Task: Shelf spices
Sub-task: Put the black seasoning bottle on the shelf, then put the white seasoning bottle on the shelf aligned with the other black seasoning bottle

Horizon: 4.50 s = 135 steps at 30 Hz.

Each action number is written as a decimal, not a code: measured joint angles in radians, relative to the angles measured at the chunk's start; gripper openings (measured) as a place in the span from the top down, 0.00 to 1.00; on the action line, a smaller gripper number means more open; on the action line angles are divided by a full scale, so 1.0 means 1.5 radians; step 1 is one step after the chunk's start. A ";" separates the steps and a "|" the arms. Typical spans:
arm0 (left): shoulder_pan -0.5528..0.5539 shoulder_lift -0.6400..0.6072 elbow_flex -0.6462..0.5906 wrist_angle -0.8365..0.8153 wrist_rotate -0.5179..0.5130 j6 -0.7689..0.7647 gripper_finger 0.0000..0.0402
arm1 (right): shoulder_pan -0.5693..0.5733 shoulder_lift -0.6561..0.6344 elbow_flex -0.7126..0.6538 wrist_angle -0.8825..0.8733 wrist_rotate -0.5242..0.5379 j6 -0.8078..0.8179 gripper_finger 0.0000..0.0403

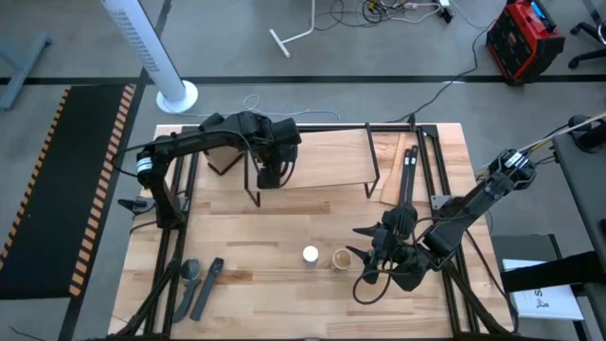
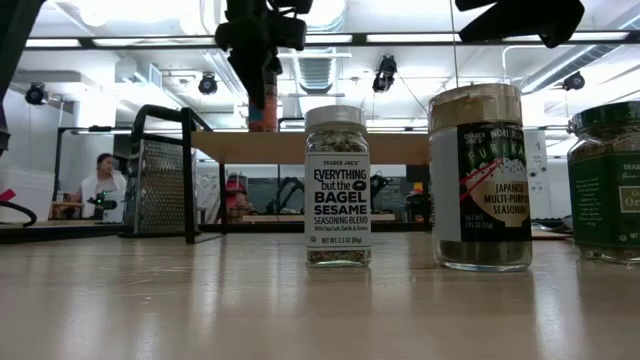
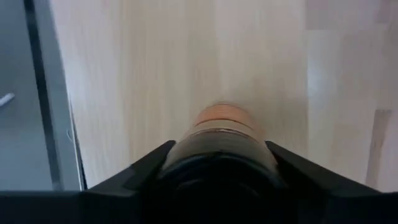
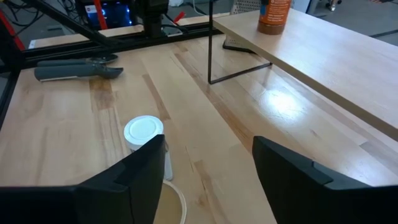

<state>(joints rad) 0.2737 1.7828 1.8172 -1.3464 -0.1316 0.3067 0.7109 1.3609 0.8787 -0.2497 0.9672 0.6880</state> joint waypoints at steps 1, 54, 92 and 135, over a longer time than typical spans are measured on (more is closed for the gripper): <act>0.000 0.000 0.000 0.000 -0.003 -0.010 0.50 | 0.000 0.000 0.000 0.000 0.000 0.000 0.46; 0.007 -0.005 0.115 -0.028 -0.014 -0.369 0.13 | 0.023 0.000 -0.007 0.001 -0.003 0.025 0.46; -0.364 0.000 -0.203 0.391 0.077 -0.420 0.16 | 0.021 0.000 -0.006 0.000 0.020 0.005 0.47; -0.376 0.199 -0.140 0.398 0.088 -0.373 0.55 | 0.022 0.000 -0.006 -0.001 0.019 0.006 0.48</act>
<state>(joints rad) -0.2901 2.0811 1.6077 -0.7499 -0.0001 -0.2527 0.7433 1.3609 0.8703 -0.2505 0.9962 0.6971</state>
